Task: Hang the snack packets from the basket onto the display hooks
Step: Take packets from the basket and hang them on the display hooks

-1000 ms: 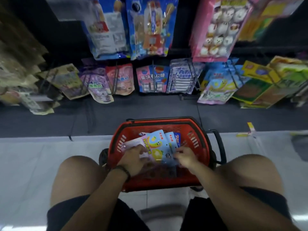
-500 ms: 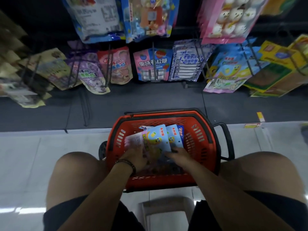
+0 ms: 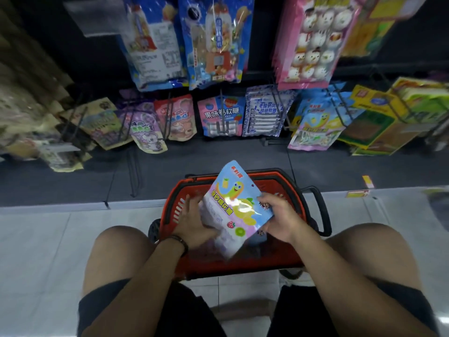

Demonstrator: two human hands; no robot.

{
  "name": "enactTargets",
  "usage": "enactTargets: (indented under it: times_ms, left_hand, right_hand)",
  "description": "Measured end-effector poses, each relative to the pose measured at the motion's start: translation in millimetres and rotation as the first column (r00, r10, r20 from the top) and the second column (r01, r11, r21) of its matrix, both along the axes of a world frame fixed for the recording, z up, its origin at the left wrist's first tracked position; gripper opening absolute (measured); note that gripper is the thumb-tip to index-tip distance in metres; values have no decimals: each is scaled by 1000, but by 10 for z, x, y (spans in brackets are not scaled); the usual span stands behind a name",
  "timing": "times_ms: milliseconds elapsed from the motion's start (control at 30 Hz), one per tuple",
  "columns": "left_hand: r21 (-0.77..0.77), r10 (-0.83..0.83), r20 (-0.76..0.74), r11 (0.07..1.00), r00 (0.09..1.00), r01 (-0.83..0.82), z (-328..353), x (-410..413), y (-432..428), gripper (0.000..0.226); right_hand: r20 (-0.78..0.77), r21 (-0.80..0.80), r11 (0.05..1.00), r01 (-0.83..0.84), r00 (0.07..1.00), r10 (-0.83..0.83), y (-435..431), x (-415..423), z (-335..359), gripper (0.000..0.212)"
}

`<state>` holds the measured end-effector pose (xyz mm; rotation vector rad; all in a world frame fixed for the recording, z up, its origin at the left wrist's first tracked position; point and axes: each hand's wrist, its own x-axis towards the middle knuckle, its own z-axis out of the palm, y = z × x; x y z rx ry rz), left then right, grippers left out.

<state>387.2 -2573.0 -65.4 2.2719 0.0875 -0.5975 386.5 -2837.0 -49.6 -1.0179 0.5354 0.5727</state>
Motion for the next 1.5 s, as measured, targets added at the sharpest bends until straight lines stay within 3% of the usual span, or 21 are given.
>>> enactTargets:
  times_ms: [67,167,267,333,400,467,533,600,633,700,767,833,867,967,1033,1133,1233,1300,1400,1500]
  left_hand:
    - [-188,-36,-1,982,999,35,162,96,60,112]
    - [-292,-50,-49,956,998,34,569,60,-5,61]
    - [-494,119,-12,863,993,-109,860,-94,-180,26]
    - [-576,241,20,796,970,-186,1006,-168,-281,23]
    - [-591,263,55,786,963,-181,1098,-174,-347,22]
    - [-567,259,75,806,963,-173,1191,-155,-399,29]
    - [-438,265,119,879,957,-189,1266,-137,-462,66]
    - [-185,272,262,956,926,-229,1379,-179,-523,107]
    - [-144,254,316,965,914,-218,1449,-229,-569,108]
    - [-366,193,252,926,948,-91,1575,-321,-724,85]
    - [-594,69,131,804,989,23,1712,-389,-914,67]
    - [-627,157,177,779,972,-12,1733,-280,-955,49]
    - [-607,223,221,794,949,-46,1751,-213,-919,38]
    - [-626,357,185,761,915,-170,1765,-69,-736,26]
    - [-685,324,111,710,940,-164,1808,-52,-646,26]
    - [-739,259,92,665,961,-109,1873,-21,-555,25]
    - [-755,236,124,653,964,-62,1962,21,-521,28]
    - [-742,253,133,667,958,-73,2043,49,-520,25]
    - [-689,326,247,721,913,-71,2137,131,-510,22]
    - [-701,410,279,705,868,-107,2260,245,-480,21]
  right_hand:
    - [62,-16,1000,-16,998,17,-102,-54,200,22]
    - [148,44,999,27,988,-33,-208,-121,470,42]
    - [210,173,978,114,966,-150,-293,-288,624,64]
    - [279,124,992,30,958,-64,-264,-456,702,69]
    - [359,-35,998,-61,931,70,-150,-591,723,53]
    - [419,-150,989,0,906,63,-53,-645,805,36]
    - [476,-228,969,94,879,27,-18,-625,924,29]
    - [525,-358,920,156,849,61,16,-586,1049,29]
    - [545,-442,880,174,831,110,49,-569,1137,29]
    - [571,-557,816,153,784,242,138,-547,1303,34]
    - [566,-626,780,15,697,440,234,-573,1456,63]
    - [507,-714,697,-64,638,579,273,-612,1530,92]
    - [512,-717,695,-53,635,578,245,-610,1552,94]
    - [629,-670,704,235,683,370,23,-433,1620,61]
    - [645,-656,658,370,727,234,-168,-245,1704,60]
    - [627,-582,753,306,758,177,-319,-28,1884,68]
    - [642,-493,840,227,746,175,-338,108,2049,35]
    - [661,-458,859,230,734,156,-323,184,2116,20]
    - [665,-429,867,253,739,113,-295,259,2228,19]
    - [661,-415,875,247,743,104,-248,308,2357,17]
